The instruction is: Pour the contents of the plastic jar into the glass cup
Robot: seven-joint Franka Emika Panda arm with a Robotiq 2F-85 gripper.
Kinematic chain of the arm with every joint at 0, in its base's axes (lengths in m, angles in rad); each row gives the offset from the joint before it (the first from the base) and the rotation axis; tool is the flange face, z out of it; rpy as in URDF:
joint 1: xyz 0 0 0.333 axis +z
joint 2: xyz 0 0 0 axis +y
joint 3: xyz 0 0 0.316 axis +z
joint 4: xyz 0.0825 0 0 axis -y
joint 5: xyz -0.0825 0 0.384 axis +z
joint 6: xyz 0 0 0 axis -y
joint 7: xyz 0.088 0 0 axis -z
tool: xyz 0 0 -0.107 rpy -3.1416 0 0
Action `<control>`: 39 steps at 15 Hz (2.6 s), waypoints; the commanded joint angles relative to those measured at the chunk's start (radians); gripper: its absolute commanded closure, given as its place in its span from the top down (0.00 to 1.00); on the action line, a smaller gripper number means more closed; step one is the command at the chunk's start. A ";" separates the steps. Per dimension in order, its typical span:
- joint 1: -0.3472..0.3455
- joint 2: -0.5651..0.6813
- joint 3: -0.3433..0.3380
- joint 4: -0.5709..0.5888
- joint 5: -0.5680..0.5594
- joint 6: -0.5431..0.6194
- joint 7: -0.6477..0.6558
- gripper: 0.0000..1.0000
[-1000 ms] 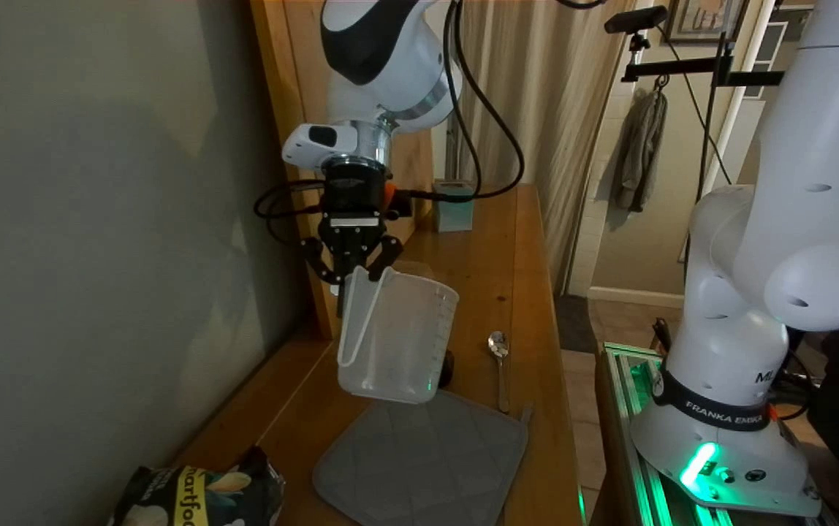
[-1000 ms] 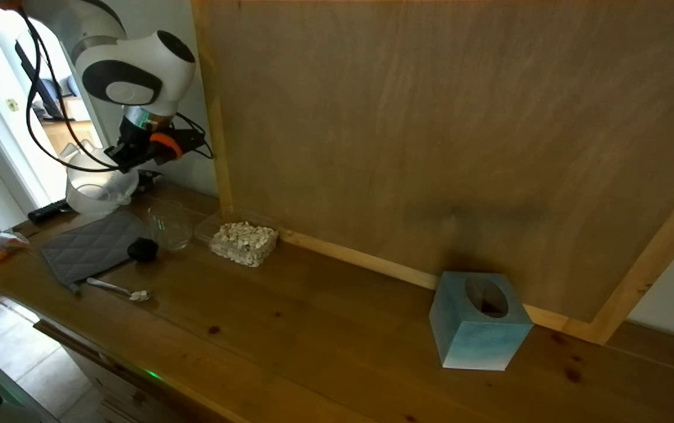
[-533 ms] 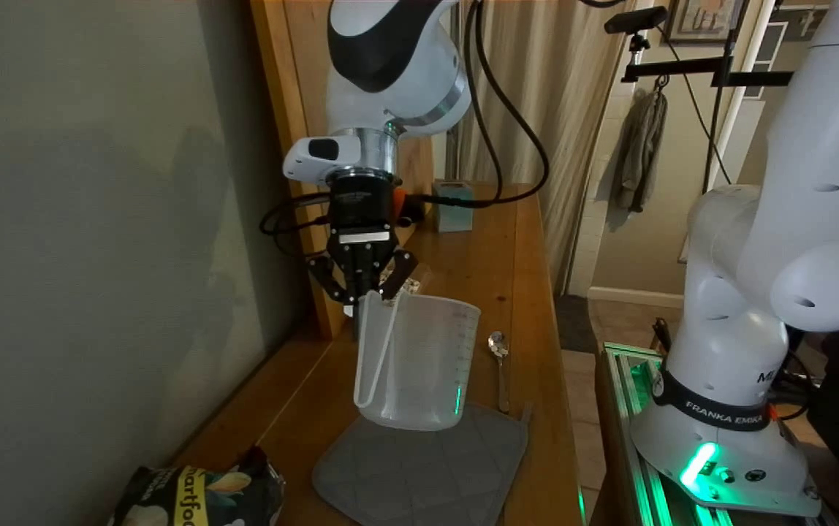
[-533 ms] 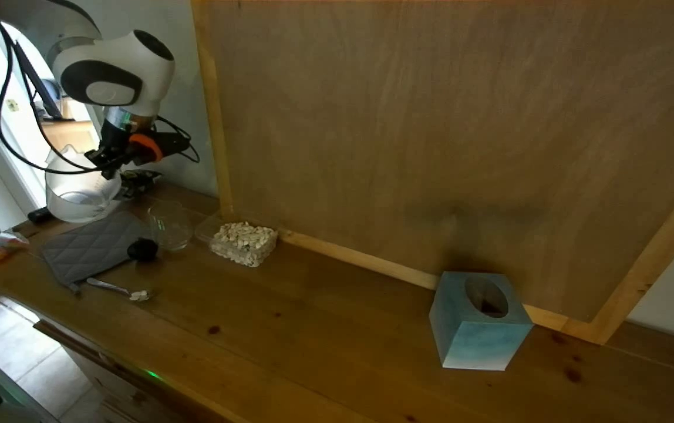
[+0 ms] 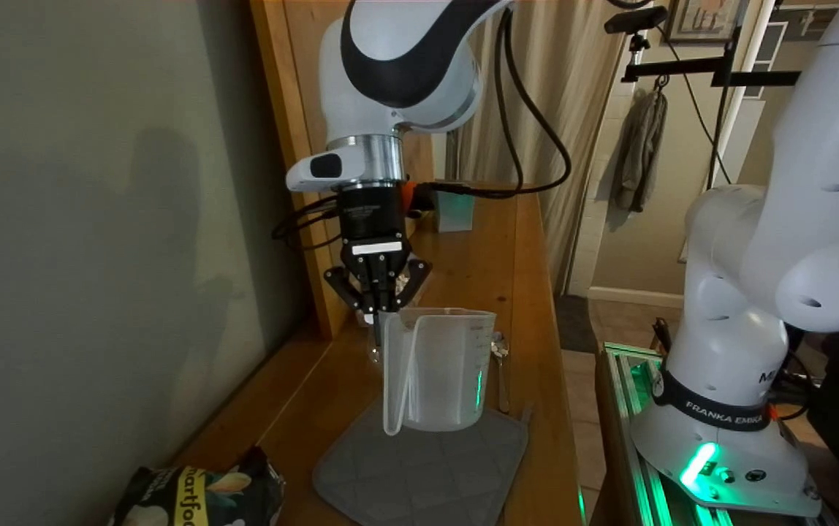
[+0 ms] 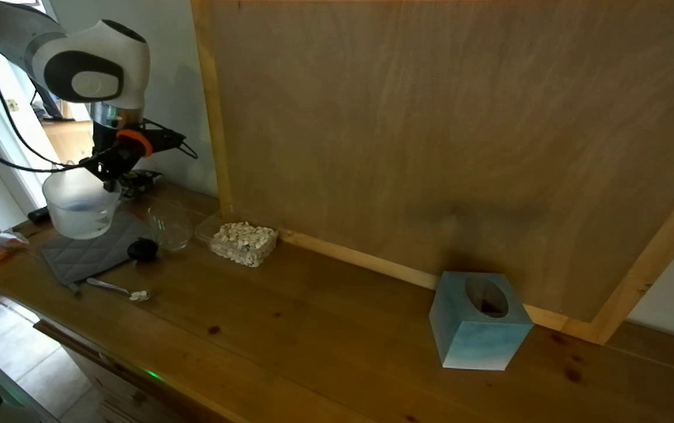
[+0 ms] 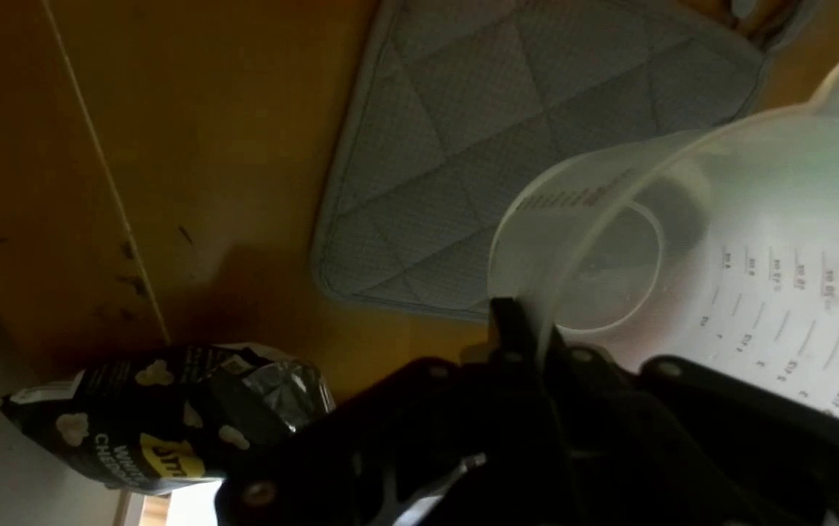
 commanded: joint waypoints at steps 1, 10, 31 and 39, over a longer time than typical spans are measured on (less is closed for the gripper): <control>0.018 -0.049 0.001 -0.024 -0.099 0.000 0.104 0.01; 0.039 -0.060 -0.005 -0.032 -0.108 0.000 0.221 0.01; 0.047 -0.065 -0.009 -0.036 -0.131 -0.037 0.318 0.01; 0.051 -0.043 -0.014 -0.030 -0.121 0.010 0.314 0.03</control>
